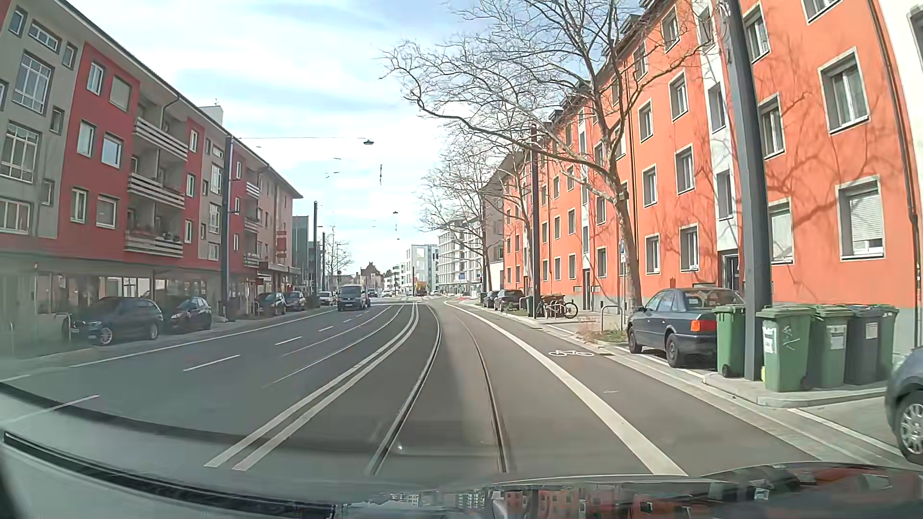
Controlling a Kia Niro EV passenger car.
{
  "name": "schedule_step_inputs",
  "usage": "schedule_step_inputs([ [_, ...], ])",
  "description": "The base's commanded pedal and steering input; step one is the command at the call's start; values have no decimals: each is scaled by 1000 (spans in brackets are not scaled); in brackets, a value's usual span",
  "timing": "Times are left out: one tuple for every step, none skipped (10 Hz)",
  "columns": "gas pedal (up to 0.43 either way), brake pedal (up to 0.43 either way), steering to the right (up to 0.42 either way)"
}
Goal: Follow the waypoints while adhering to traffic rules and regulations
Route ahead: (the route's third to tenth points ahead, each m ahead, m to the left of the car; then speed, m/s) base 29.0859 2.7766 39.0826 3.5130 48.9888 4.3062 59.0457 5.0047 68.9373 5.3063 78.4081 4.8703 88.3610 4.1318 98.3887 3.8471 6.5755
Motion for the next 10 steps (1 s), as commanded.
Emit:
schedule_step_inputs([
  [67,0,-4],
  [67,0,-6],
  [67,0,-7],
  [67,0,-8],
  [67,0,-11],
  [67,0,-13],
  [67,0,-14],
  [67,0,-15],
  [67,0,-16],
  [67,0,-16],
])
